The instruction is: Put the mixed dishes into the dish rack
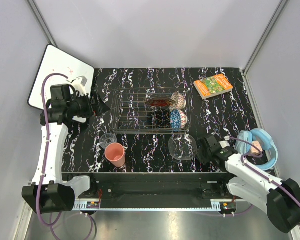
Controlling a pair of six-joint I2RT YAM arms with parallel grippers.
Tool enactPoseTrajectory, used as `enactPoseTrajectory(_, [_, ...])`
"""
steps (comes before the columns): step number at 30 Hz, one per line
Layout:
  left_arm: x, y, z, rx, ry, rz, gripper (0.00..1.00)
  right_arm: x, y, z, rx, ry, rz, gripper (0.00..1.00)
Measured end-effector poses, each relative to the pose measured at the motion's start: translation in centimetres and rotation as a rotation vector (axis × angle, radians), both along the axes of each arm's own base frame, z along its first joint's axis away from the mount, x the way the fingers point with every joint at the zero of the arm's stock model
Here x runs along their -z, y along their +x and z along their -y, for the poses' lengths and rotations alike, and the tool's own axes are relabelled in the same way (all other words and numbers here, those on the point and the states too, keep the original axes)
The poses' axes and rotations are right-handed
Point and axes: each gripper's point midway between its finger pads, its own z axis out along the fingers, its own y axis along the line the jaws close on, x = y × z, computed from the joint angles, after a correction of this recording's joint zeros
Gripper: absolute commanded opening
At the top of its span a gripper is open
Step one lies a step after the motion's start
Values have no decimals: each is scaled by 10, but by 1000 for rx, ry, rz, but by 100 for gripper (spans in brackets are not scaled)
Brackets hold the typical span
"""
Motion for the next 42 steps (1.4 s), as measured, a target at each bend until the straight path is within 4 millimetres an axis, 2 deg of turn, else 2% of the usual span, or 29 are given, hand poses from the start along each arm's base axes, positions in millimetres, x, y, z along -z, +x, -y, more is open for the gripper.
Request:
enactPoseTrajectory(1, [0,0,0,0,0,-2,99,1,-1,0,-1,-1,0,21])
enactPoseTrajectory(6, [1,-1,0,0,0,-7,99,2,-4,2,-14,2,11,0])
enactPoseTrajectory(13, [0,-1,0,0,0,-6,99,-4,-6,0,-62,13,64,0])
enactPoseTrajectory(18, [0,-1,0,0,0,-7,99,-12,-11,-7,-170,-9,104,0])
enactPoseTrajectory(23, [-2,1,0,0,0,-3,99,-33,-15,-27,-352,-32,120,0])
enactPoseTrajectory(29, [0,3,0,0,-1,-11,99,-61,-25,-68,-647,-72,132,0])
enactPoseTrajectory(32, [0,3,0,1,0,-11,99,-98,-22,-85,-782,-109,219,0])
enactPoseTrajectory(34, [0,3,0,2,2,-10,99,-137,-6,-94,-841,-162,306,0])
enactPoseTrajectory(37, [0,3,-1,4,4,-8,99,-207,25,-106,-899,-270,495,0])
enactPoseTrajectory(38, [0,3,-1,4,5,-8,99,-232,35,-108,-918,-325,579,0])
enactPoseTrajectory(42, [-1,3,-1,8,10,-1,99,-288,55,-105,-977,-557,812,0])
